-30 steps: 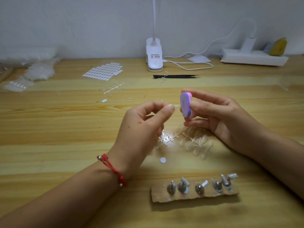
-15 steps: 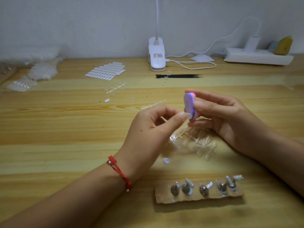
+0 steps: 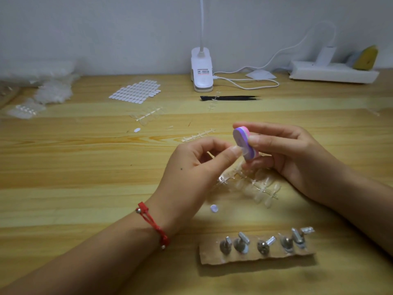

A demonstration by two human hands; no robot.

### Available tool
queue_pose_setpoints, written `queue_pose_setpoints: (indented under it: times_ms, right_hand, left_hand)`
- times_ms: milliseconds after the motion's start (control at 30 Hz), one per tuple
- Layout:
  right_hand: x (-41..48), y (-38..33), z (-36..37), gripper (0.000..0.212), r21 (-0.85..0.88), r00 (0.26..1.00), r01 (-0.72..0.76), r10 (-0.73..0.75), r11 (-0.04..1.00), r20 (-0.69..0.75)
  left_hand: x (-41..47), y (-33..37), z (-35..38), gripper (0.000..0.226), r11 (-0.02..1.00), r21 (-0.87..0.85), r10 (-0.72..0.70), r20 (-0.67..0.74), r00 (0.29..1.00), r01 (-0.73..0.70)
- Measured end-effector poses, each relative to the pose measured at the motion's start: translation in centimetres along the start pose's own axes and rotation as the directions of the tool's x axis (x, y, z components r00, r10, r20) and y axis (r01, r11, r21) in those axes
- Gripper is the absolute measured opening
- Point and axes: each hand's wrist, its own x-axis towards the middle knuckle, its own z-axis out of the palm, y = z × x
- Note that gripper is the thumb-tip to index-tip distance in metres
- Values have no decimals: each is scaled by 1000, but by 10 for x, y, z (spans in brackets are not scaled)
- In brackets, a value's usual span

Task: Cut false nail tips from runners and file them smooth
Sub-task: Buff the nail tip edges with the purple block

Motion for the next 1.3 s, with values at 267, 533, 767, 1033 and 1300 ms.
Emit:
queue_pose_setpoints:
  times_ms: [267,533,767,1033,1300]
  right_hand:
    - [0,-1,0,28,-21,1000,3,-2,1000,25]
    - [0,-2,0,24,-9,998,-15,16,1000,62]
    - [0,-2,2,24,-18,998,-20,21,1000,61]
    - [0,-1,2,26,-40,998,-16,19,999,65]
    - [1,0,2,23,61,1000,3,-2,998,-17]
  left_hand:
    - [1,0,0,14,1000,-3,4,9,1000,-4]
    - [1,-3,0,12,999,35,37,65,997,-39]
    - [1,-2,0,12,999,27,35,72,997,-37]
    - [1,-4,0,12,1000,23,17,72,997,-18]
    - [-2,-1,4,20,997,47,55,139,989,-62]
